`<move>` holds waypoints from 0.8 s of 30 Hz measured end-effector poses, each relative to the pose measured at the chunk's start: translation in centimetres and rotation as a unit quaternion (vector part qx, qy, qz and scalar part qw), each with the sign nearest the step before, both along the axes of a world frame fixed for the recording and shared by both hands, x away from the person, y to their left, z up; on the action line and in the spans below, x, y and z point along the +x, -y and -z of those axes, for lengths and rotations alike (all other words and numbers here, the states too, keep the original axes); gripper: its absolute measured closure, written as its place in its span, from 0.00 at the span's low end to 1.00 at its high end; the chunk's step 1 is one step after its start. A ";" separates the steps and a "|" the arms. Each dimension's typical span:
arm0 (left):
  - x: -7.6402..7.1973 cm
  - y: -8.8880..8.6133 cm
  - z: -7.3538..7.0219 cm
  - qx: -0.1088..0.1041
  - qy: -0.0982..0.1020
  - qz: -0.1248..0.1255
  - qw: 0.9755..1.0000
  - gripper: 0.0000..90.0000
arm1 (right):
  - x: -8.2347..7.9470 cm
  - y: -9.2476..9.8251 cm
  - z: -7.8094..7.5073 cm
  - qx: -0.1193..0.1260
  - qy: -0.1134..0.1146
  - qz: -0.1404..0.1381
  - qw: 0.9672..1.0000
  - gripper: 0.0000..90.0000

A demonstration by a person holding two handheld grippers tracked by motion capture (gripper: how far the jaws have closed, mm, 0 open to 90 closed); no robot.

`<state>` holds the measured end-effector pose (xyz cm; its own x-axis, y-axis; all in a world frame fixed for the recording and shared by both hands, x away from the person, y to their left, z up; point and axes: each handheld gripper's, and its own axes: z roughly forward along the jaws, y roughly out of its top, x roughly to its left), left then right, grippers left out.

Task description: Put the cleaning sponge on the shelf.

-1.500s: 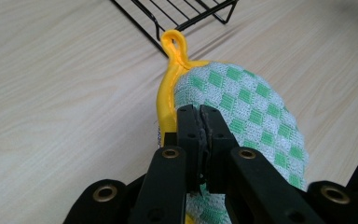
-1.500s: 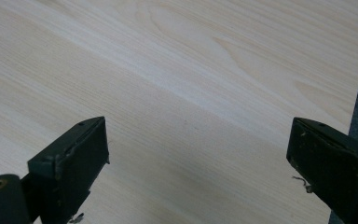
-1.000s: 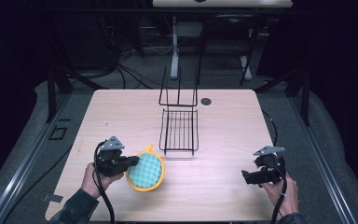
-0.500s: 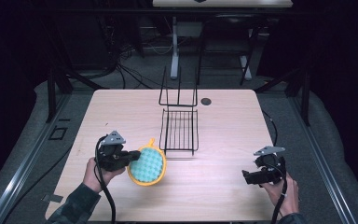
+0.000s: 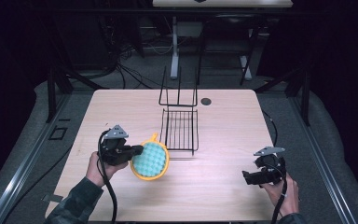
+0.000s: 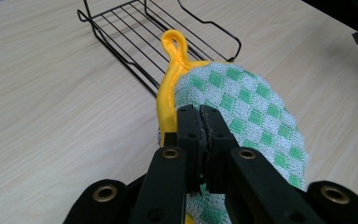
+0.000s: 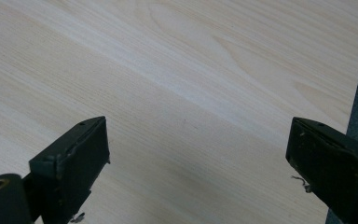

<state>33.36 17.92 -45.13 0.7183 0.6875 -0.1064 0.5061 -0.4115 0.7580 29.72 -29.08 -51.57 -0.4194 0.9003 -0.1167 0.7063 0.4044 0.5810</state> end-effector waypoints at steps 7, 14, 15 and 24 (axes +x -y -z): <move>1.2 0.6 -0.3 -0.002 0.007 0.001 1.000 0.98 | 0.0 0.0 -0.2 0.002 0.003 0.002 1.000 0.06; 2.5 1.3 -0.2 -0.006 0.008 -0.008 1.000 0.98 | 0.1 -0.1 -0.2 0.002 0.006 -0.001 1.000 0.06; 2.7 1.4 -0.2 -0.008 0.008 -0.008 1.000 0.98 | 0.0 0.0 -0.2 0.003 0.005 0.000 1.000 0.06; 3.7 2.4 -0.9 -0.020 0.019 -0.013 1.000 0.98 | 0.0 0.0 -0.3 0.004 0.005 -0.001 1.000 0.06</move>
